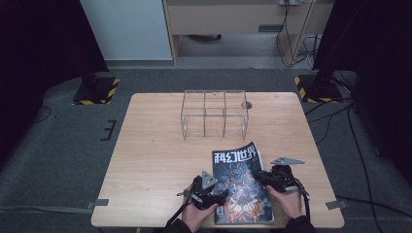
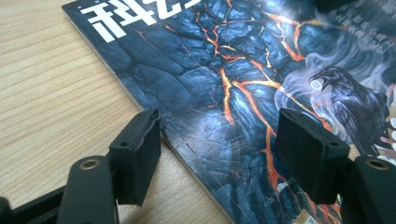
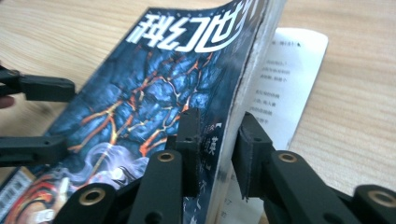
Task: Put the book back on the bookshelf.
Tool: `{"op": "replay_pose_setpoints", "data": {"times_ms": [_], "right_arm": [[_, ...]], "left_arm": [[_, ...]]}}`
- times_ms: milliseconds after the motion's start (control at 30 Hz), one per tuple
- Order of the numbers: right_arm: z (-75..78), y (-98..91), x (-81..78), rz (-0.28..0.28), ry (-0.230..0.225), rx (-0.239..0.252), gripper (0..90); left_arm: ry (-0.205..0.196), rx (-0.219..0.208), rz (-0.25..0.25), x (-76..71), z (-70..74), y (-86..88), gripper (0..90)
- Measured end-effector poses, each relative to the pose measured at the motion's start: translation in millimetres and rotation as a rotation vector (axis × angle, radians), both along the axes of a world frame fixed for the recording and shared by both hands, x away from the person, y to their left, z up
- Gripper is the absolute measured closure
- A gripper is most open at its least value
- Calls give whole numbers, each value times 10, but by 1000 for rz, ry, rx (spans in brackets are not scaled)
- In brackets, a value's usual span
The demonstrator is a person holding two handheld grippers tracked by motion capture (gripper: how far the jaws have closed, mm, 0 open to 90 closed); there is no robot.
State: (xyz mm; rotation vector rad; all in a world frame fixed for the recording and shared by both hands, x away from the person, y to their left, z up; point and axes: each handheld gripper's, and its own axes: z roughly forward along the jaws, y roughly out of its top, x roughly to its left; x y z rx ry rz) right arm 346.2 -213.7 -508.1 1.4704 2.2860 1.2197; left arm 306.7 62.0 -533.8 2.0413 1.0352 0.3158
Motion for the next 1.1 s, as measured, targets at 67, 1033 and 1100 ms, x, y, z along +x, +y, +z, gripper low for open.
{"op": "replay_pose_setpoints", "data": {"times_ms": [67, 1033, 1100], "right_arm": [[48, 0, -17, -1, -5, 31, 780], [295, 67, -106, 47, -109, 141, 843], [315, 73, -114, 52, -114, 142, 843]], "left_arm": [[2, 0, 3, 1, 1, 5, 308], [-29, -146, 76, 117, 153, 328, 283], [-39, -158, 78, 118, 173, 350, 295]]}}
